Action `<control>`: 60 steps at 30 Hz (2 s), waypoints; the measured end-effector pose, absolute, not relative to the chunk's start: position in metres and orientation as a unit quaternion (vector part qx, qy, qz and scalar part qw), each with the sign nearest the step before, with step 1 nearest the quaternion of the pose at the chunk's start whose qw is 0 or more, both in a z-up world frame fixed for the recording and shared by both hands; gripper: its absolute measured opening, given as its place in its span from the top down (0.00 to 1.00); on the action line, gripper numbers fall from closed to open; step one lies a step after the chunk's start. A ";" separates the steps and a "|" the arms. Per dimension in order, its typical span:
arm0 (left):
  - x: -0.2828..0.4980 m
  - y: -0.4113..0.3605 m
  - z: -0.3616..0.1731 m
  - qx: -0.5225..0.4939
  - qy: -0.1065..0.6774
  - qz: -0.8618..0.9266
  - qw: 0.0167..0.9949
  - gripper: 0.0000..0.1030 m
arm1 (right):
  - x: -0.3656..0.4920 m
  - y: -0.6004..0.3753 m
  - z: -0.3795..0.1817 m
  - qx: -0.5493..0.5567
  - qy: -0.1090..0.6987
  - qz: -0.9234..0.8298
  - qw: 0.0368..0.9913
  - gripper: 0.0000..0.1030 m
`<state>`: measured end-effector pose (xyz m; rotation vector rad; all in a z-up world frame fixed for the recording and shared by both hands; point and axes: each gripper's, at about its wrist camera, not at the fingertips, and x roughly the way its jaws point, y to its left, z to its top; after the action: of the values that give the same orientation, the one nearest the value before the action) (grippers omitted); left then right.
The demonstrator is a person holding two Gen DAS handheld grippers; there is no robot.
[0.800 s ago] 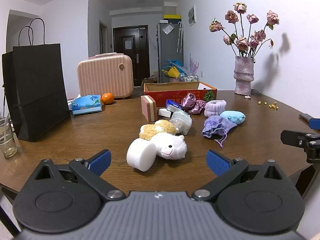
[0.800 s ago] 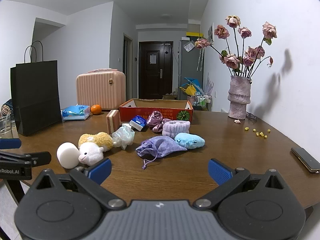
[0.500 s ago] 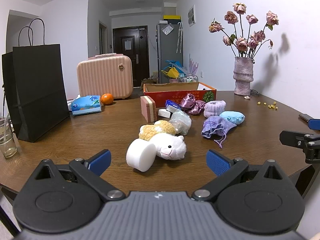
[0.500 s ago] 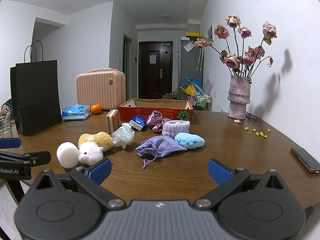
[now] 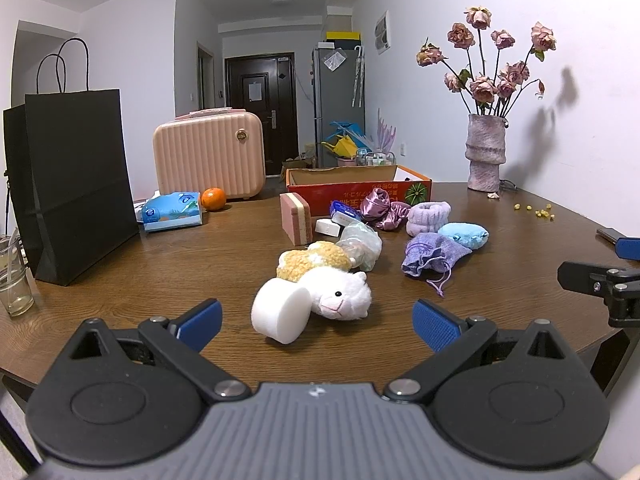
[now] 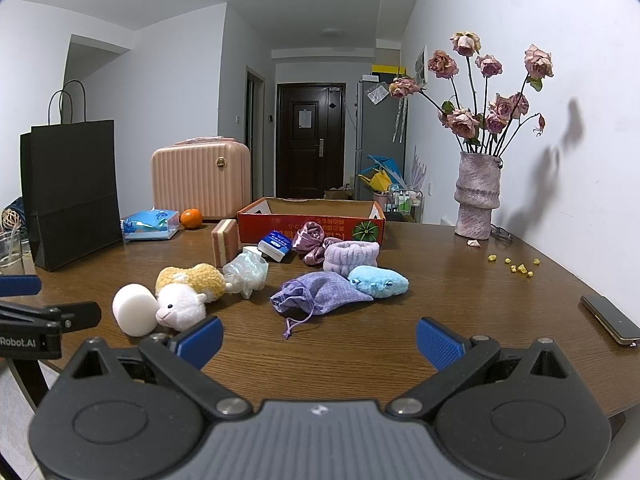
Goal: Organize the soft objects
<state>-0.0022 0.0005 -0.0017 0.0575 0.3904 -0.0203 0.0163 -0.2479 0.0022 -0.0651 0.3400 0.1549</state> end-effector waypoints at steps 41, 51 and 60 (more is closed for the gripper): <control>-0.004 -0.003 0.000 0.030 0.190 -0.011 0.981 0.00 | 0.016 -0.247 0.003 -0.034 0.167 0.077 0.982 0.00; -0.004 -0.004 0.002 0.029 0.190 -0.011 0.981 0.00 | 0.018 -0.247 0.007 -0.037 0.166 0.079 0.982 0.00; 0.010 0.003 0.005 0.024 0.198 -0.009 0.980 0.00 | 0.028 -0.244 0.001 -0.040 0.173 0.084 0.981 0.00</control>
<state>0.0098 0.0027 0.0053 0.0484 0.3988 -0.0189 0.0277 -0.2439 0.0006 -0.0800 0.3484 0.1684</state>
